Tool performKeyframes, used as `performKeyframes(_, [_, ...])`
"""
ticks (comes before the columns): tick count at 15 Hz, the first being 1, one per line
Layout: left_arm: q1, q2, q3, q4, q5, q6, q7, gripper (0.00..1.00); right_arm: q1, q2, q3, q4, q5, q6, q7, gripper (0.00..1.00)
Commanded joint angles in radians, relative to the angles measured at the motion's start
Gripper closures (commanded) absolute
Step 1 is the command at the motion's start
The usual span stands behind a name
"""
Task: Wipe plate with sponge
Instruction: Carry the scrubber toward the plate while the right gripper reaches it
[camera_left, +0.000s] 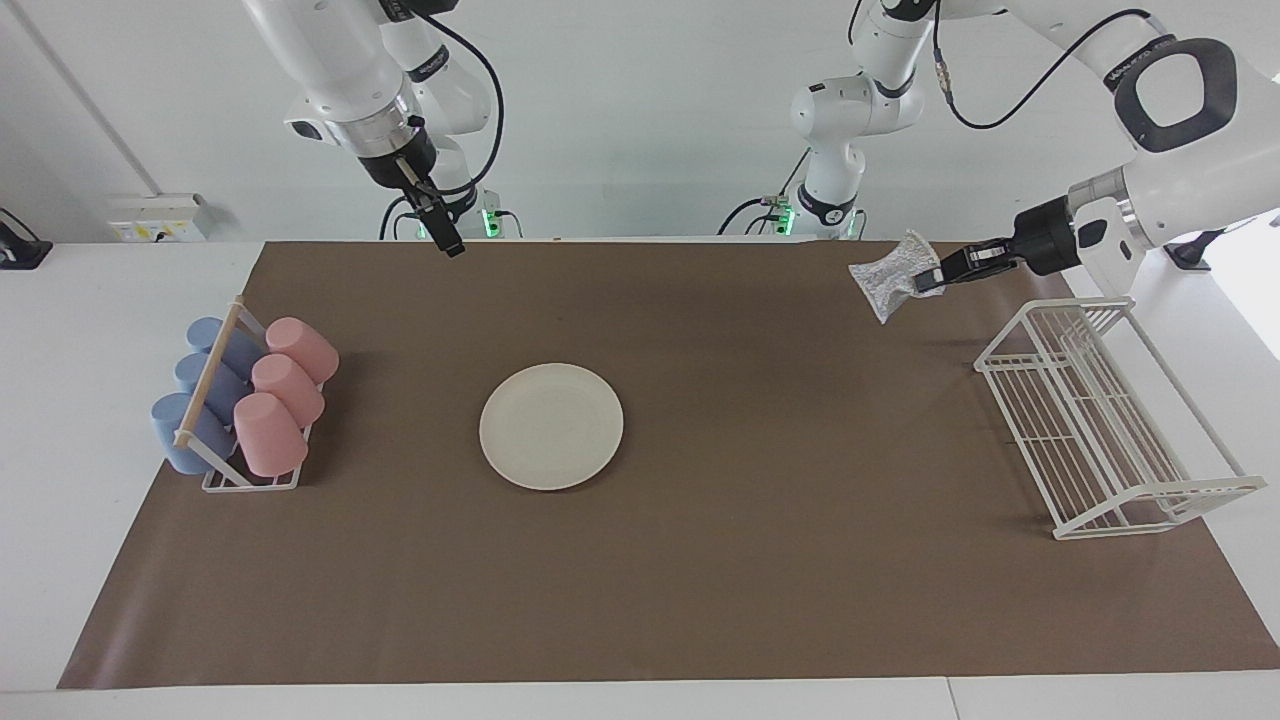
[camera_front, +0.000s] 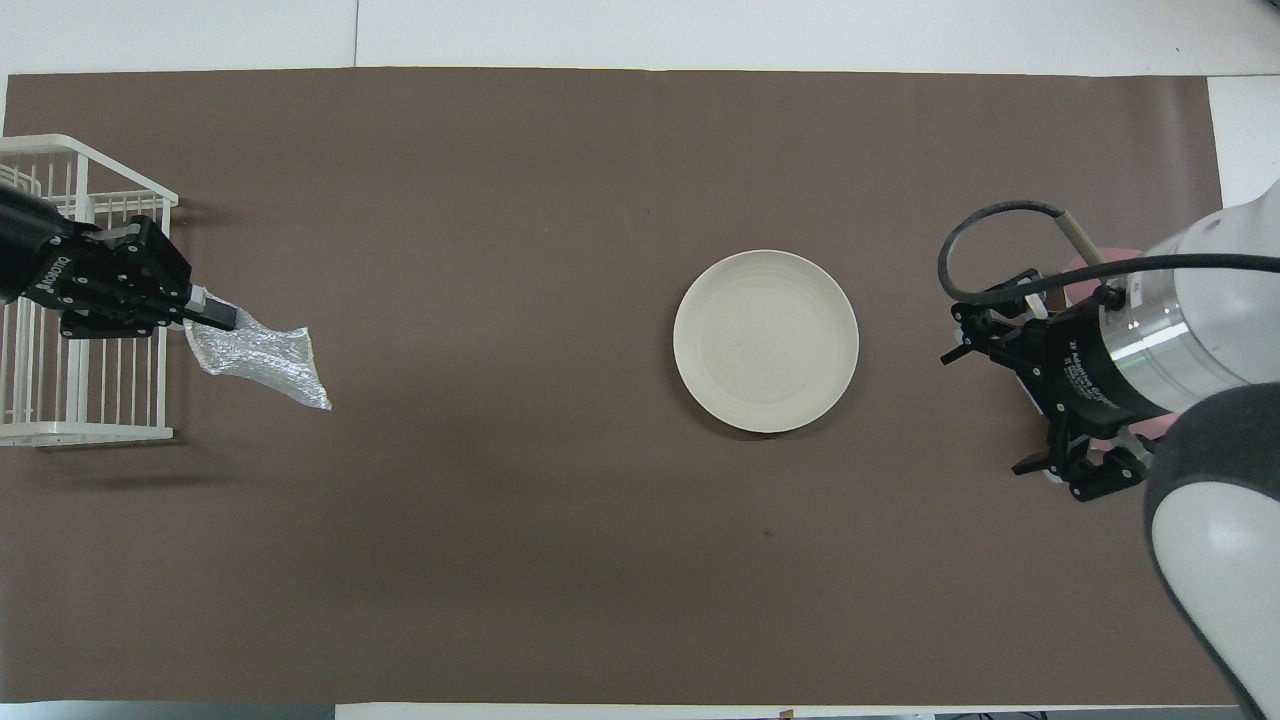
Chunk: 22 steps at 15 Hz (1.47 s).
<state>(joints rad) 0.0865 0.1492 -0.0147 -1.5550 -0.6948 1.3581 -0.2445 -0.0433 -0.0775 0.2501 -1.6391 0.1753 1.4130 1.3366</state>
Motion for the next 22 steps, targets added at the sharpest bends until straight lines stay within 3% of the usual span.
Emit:
performKeyframes(1, [-0.002, -0.193, -0.005, -0.342, -0.182, 0.156, 0.098, 1.0, -0.007, -0.019, 0.011, -0.015, 0.047, 0.0, 0.05, 0.0])
performKeyframes(5, [-0.013, -0.348, -0.005, -0.632, -0.435, 0.252, 0.301, 1.0, 0.017, -0.021, 0.017, -0.016, 0.098, 0.056, 0.145, 0.0])
performKeyframes(11, [-0.129, -0.437, -0.011, -0.802, -0.666, 0.332, 0.434, 1.0, 0.195, -0.03, 0.02, -0.039, 0.098, 0.214, 0.421, 0.0])
performKeyframes(15, [-0.194, -0.431, -0.011, -0.829, -0.741, 0.319, 0.571, 1.0, 0.258, -0.057, 0.02, -0.096, 0.099, 0.274, 0.479, 0.0])
performKeyframes(19, [-0.277, -0.436, -0.011, -0.843, -0.759, 0.335, 0.632, 1.0, 0.388, -0.061, 0.02, -0.148, 0.101, 0.392, 0.698, 0.0])
performKeyframes(22, [-0.266, -0.436, -0.01, -0.847, -0.761, 0.326, 0.637, 1.0, 0.448, -0.076, 0.02, -0.183, 0.101, 0.405, 0.757, 0.0])
